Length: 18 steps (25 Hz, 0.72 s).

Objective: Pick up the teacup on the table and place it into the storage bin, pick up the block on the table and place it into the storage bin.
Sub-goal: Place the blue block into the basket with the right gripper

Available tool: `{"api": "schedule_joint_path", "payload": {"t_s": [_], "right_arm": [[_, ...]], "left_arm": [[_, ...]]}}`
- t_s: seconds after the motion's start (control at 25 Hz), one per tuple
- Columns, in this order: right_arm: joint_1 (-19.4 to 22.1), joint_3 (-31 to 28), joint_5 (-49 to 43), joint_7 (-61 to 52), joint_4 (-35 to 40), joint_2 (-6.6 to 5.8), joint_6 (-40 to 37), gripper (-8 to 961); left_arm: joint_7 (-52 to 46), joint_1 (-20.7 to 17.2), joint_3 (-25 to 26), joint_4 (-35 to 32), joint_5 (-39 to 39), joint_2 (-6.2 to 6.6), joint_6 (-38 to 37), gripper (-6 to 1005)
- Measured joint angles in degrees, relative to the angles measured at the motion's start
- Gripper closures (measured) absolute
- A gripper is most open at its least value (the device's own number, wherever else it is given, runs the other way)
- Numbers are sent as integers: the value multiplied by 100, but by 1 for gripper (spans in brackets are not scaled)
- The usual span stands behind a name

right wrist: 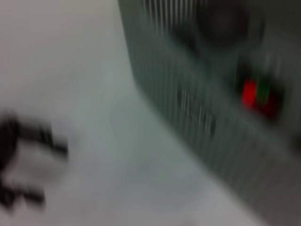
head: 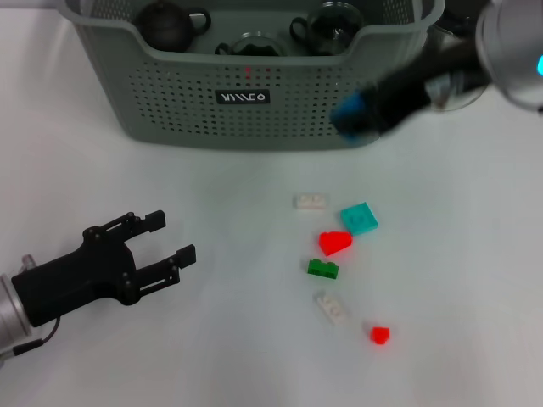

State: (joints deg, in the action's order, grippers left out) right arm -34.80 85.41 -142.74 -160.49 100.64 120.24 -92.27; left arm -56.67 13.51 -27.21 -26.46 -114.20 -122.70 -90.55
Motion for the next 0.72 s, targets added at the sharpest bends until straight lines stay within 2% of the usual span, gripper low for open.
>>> {"api": "schedule_joint_path", "payload": {"t_s": [0.08, 0.2, 0.4, 0.52, 0.72], "right_arm": [[-84, -258, 259, 183, 43, 0, 253, 523], [-236, -332, 316, 342, -27, 1, 932, 522], [-588, -160, 91, 429, -763, 15, 2856, 521], [-1186, -193, 68, 430, -1891, 2, 3561, 521], [-2642, -431, 58, 592, -4524, -13, 4407, 522]], "left_arm": [[-1, 18, 0, 0, 5, 0, -4, 237], [-5, 30, -2, 14, 10, 0, 3, 237], [-10, 49, -4, 59, 27, 7, 24, 237], [-11, 53, -4, 62, 29, 9, 28, 237], [-11, 58, -3, 86, 30, 8, 24, 237]]}}
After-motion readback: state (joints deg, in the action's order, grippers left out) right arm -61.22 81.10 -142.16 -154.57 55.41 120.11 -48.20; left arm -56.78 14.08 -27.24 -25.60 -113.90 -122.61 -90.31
